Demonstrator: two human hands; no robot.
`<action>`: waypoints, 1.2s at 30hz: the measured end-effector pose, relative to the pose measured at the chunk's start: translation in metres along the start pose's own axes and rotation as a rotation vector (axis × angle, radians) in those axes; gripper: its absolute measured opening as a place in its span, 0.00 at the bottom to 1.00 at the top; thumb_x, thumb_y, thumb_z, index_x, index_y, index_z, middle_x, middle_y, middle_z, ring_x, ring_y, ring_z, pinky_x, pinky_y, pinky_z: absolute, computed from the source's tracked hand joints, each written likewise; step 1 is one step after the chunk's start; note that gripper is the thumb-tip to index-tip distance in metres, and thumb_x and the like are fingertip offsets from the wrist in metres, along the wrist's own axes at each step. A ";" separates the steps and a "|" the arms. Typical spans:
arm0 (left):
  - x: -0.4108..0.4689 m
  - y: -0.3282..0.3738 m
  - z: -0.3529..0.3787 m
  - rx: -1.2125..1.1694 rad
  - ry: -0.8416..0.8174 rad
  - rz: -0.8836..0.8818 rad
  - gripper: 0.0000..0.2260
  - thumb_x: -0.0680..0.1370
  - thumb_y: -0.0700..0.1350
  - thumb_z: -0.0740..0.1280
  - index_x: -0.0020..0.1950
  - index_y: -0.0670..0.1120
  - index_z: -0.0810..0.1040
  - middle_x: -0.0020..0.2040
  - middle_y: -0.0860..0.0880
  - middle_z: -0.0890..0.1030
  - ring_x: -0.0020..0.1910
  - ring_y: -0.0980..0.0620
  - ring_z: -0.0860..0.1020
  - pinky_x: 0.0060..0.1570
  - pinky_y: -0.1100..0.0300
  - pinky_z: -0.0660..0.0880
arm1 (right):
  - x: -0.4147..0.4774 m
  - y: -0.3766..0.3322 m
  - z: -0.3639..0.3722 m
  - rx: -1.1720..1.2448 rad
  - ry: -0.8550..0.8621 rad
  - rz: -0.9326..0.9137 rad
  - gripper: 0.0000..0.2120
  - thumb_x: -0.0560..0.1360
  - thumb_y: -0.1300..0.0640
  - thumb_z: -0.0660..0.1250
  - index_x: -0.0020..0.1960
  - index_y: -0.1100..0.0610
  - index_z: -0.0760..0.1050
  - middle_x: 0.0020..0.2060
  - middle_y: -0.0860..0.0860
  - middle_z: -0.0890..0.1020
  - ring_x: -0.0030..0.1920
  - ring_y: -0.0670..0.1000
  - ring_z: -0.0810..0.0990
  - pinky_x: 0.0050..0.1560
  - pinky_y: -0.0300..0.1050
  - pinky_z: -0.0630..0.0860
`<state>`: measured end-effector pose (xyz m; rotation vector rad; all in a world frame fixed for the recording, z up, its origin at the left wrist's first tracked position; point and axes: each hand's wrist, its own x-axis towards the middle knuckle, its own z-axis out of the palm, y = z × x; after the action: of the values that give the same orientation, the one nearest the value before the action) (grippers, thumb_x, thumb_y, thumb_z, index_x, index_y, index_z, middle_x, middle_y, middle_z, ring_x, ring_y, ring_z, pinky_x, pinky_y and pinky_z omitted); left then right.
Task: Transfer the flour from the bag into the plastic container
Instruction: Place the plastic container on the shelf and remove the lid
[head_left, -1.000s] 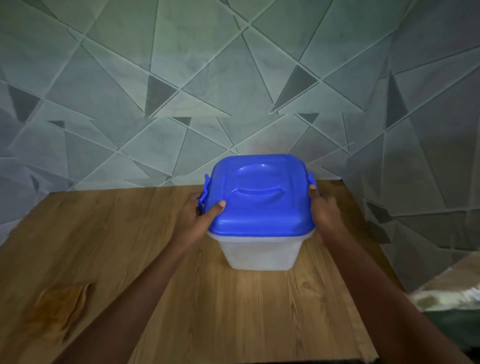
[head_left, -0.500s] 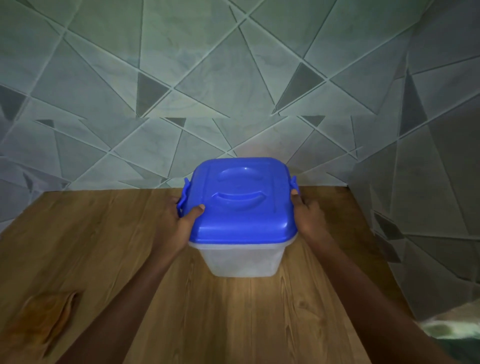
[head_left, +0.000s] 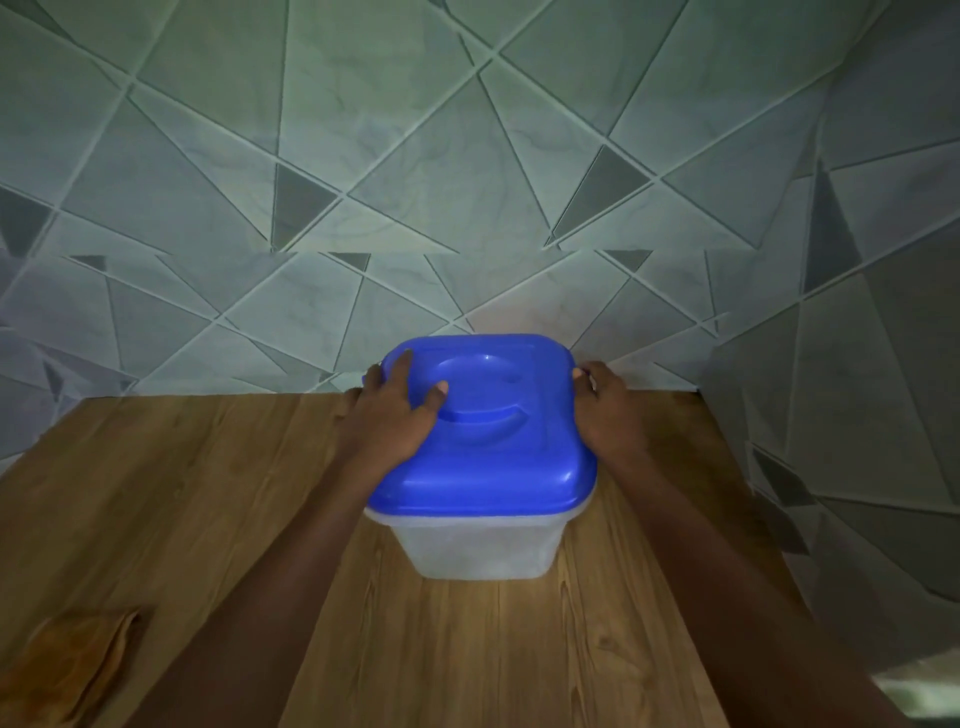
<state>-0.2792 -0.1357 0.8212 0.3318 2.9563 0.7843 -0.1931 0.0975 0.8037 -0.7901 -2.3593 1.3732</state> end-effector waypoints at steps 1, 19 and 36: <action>0.004 0.000 0.003 0.040 -0.034 -0.009 0.33 0.79 0.69 0.55 0.81 0.60 0.53 0.81 0.44 0.58 0.76 0.34 0.61 0.75 0.41 0.59 | 0.003 0.001 -0.002 -0.045 -0.005 -0.009 0.14 0.85 0.51 0.55 0.60 0.60 0.73 0.55 0.62 0.81 0.57 0.63 0.79 0.51 0.47 0.70; 0.010 -0.008 0.009 0.073 -0.054 -0.019 0.30 0.80 0.70 0.48 0.80 0.65 0.47 0.82 0.46 0.54 0.78 0.35 0.58 0.76 0.40 0.58 | 0.016 0.007 -0.011 -0.301 -0.071 -0.074 0.14 0.84 0.54 0.54 0.61 0.61 0.71 0.55 0.65 0.78 0.56 0.65 0.76 0.48 0.45 0.66; 0.015 -0.022 0.004 -0.032 -0.019 -0.001 0.28 0.81 0.67 0.50 0.80 0.63 0.53 0.80 0.46 0.61 0.76 0.37 0.66 0.76 0.43 0.61 | -0.025 0.025 -0.011 0.372 -0.329 -0.001 0.10 0.63 0.42 0.76 0.29 0.46 0.80 0.26 0.43 0.80 0.24 0.38 0.75 0.32 0.37 0.73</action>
<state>-0.2978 -0.1488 0.8071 0.3343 2.9223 0.8232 -0.1595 0.1003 0.7879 -0.4858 -2.2139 1.9918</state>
